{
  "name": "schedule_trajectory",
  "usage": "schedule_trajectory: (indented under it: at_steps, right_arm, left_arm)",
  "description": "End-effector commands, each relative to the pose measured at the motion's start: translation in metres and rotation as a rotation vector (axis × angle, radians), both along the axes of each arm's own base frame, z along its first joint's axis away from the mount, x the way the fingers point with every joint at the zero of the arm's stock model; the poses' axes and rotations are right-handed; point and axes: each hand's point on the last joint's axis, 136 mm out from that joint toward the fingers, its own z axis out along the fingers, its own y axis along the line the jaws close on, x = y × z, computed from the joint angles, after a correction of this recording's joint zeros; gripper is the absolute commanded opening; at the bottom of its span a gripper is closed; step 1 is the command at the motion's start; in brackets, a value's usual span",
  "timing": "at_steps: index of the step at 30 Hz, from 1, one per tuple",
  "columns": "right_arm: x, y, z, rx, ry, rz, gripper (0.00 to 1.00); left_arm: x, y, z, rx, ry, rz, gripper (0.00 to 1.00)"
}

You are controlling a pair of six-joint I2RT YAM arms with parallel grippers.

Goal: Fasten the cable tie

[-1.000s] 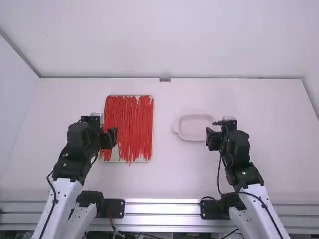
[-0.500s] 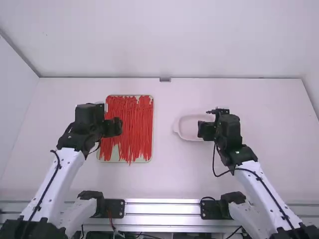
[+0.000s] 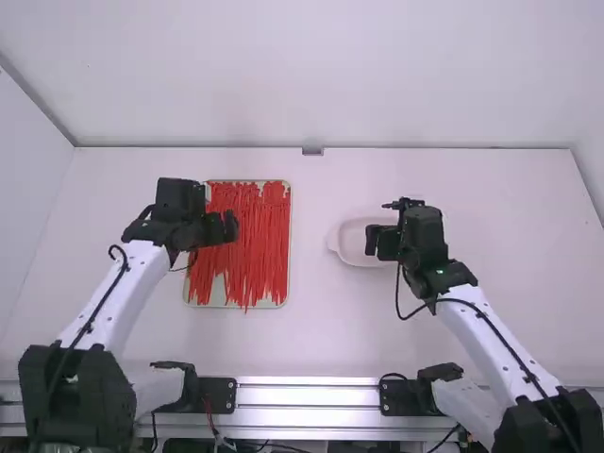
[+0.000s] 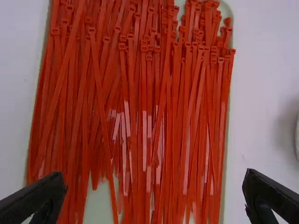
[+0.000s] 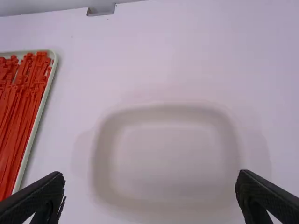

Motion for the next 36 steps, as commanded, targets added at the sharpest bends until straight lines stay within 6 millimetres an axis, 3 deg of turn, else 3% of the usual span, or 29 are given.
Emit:
schedule_trajectory:
  at_steps: [1, 16, 20, 29, 36]
  right_arm:
    - [0.008, 0.004, 0.016, 0.011, -0.033, -0.002, 0.98]
    - [0.008, 0.004, 0.015, 0.011, -0.030, -0.002, 0.98]
    - [0.008, 0.003, 0.015, 0.010, -0.029, -0.003, 0.98]
    - [0.007, 0.004, 0.015, 0.010, -0.030, 0.001, 0.98]
    - [0.006, 0.013, 0.016, 0.004, -0.038, 0.033, 0.98]
  left_arm:
    - [0.009, -0.002, 0.007, 0.000, -0.009, 0.004, 0.99]
    - [0.068, 0.009, -0.013, 0.039, 0.118, 0.068, 0.99]
    - [0.085, 0.013, -0.026, 0.039, 0.164, 0.078, 0.99]
    - [0.120, 0.026, -0.076, 0.041, 0.232, 0.106, 0.99]
    - [0.138, 0.047, -0.093, 0.027, 0.200, 0.159, 0.98]
